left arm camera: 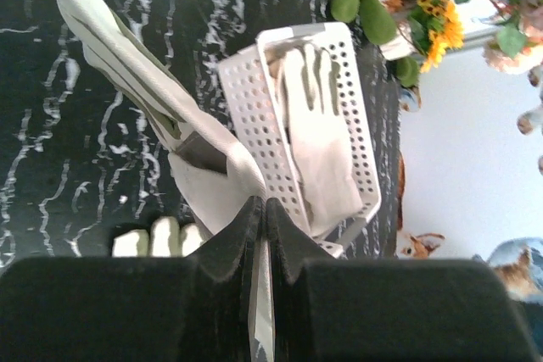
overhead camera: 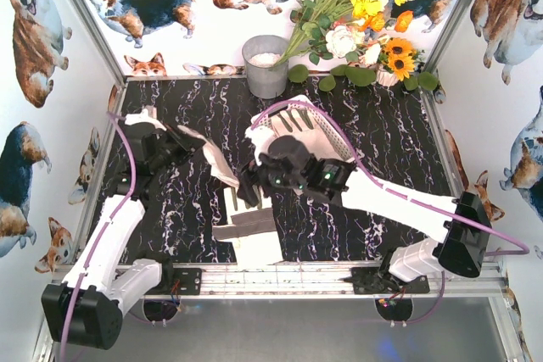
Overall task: Put the gloves into the storage basket
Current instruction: Pair the glove with the glove.
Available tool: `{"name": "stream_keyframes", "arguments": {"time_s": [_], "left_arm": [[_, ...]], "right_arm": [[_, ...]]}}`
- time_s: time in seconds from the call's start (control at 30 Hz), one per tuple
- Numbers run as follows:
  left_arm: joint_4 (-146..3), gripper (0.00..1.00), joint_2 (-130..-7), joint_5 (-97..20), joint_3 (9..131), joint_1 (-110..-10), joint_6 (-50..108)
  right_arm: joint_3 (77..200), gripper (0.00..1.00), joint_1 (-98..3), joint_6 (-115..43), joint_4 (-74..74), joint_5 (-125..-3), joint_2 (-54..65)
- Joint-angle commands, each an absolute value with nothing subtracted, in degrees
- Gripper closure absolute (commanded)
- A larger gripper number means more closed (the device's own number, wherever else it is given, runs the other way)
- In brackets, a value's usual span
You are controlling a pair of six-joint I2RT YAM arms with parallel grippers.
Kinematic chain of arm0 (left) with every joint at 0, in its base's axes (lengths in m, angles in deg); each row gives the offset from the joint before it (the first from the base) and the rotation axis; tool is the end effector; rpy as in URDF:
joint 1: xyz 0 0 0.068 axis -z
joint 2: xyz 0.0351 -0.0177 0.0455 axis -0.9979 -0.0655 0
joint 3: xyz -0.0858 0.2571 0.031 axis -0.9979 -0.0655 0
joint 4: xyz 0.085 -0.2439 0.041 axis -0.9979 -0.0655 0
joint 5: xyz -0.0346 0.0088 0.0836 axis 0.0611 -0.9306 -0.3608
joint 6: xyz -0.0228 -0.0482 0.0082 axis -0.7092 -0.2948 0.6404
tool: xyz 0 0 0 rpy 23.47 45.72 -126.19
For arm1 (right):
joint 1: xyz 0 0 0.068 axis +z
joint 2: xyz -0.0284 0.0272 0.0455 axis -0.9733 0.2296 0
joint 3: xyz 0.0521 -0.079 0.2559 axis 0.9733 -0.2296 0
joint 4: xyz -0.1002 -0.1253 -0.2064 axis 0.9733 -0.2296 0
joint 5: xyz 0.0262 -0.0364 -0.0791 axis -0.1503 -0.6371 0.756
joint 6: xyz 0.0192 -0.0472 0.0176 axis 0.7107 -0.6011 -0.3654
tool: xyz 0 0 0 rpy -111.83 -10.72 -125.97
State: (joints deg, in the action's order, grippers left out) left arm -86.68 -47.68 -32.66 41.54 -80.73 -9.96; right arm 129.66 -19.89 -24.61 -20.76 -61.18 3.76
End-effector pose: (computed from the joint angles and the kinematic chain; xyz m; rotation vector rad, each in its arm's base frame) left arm 0.2156 -0.0295 0.2982 -0.6457 1.9817 -0.8608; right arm 0.1697 0.2654 0.3156 -0.8082 2.1395 0.8214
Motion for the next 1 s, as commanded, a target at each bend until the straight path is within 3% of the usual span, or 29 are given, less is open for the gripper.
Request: {"name": "stream_keyframes", "arguments": {"time_s": [0.0,0.4,0.47,0.63,0.9,0.93,0.97], "left_arm": [[-85.24,1.0,-47.55,-33.36,44.35,-76.83,-12.39],[-82.59,1.0,-46.43,-35.93,44.53,-69.67,-18.5],[-82.29,1.0,-46.44,-36.49,44.71,-69.1,-18.74],[-83.01,1.0,-47.09,-37.39,44.38,-68.84,-17.93],[-81.36,1.0,-50.86,-33.24,43.57,-68.26,-16.65],[-81.15,0.96,-51.26,-32.82,43.36,-68.08,-16.58],[-80.83,0.84,-51.6,-32.38,43.11,-67.95,-16.65]], "right_arm": [[133.23,0.17,-16.41,-31.7,-17.66,-53.53,4.13],[130.76,0.25,-11.13,-42.77,-13.95,-42.82,6.11],[130.5,0.39,-10.81,-42.99,-13.71,-39.78,6.4],[127.71,0.97,-10.77,-42.48,-11.2,-37.62,3.73],[123.76,1.0,-10.74,-42.17,-11.82,-33.08,0.6],[123.45,1.0,-10.73,-41.87,-12.19,-32.57,0.35],[123.04,1.0,-10.8,-41.74,-12.4,-32.45,-0.05]]}}
